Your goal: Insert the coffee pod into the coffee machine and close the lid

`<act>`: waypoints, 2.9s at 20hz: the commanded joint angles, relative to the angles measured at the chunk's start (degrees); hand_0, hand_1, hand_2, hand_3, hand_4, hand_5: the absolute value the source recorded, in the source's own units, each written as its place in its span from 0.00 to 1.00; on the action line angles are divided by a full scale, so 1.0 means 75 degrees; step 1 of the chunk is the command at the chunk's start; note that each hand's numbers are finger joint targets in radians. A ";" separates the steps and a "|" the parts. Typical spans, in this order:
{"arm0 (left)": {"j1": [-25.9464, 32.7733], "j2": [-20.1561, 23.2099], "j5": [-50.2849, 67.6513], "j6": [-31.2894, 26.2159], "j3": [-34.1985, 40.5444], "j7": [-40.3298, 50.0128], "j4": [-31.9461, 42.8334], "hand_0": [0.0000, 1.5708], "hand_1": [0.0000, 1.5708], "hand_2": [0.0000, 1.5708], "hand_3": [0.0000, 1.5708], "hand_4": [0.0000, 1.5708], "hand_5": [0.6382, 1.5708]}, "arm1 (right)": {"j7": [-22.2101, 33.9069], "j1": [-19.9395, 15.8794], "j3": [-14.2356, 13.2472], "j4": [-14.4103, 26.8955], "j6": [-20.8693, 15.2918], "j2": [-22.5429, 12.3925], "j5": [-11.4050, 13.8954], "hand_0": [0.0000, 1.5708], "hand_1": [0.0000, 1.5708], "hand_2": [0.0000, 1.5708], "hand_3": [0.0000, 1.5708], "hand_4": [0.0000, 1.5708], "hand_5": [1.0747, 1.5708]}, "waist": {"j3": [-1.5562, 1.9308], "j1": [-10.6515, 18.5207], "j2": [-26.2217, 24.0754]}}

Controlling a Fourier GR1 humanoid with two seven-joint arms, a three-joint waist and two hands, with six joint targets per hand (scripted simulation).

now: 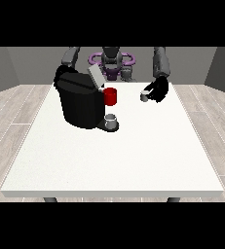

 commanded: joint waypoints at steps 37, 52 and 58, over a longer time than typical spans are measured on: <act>-0.4105 0.0936 0.0072 -0.1401 0.1069 0.1463 -0.0175 0.81 0.81 0.83 0.79 0.31 1.00 | -0.0023 -0.0837 0.0508 -0.0675 -0.0093 0.0083 0.0254 0.00 0.00 0.00 0.00 0.34 1.00 | -0.0002 -0.1536 0.1079; -0.3992 0.0470 -0.0133 -0.1338 0.0875 0.1349 0.0074 0.75 0.75 0.80 0.75 0.32 1.00 | 0.0470 -0.0855 0.0449 -0.0942 -0.0258 0.0155 0.0116 0.00 0.00 0.00 0.00 0.33 1.00 | -0.0002 -0.1471 0.1009; -0.3765 0.0484 -0.0196 -0.1402 0.0809 0.1098 0.0057 0.76 0.76 0.81 0.76 0.33 1.00 | 0.0218 -0.0758 0.0066 -0.0734 0.0133 -0.0208 -0.0208 0.00 0.00 0.00 0.00 0.29 1.00 | -0.0002 -0.1306 0.1049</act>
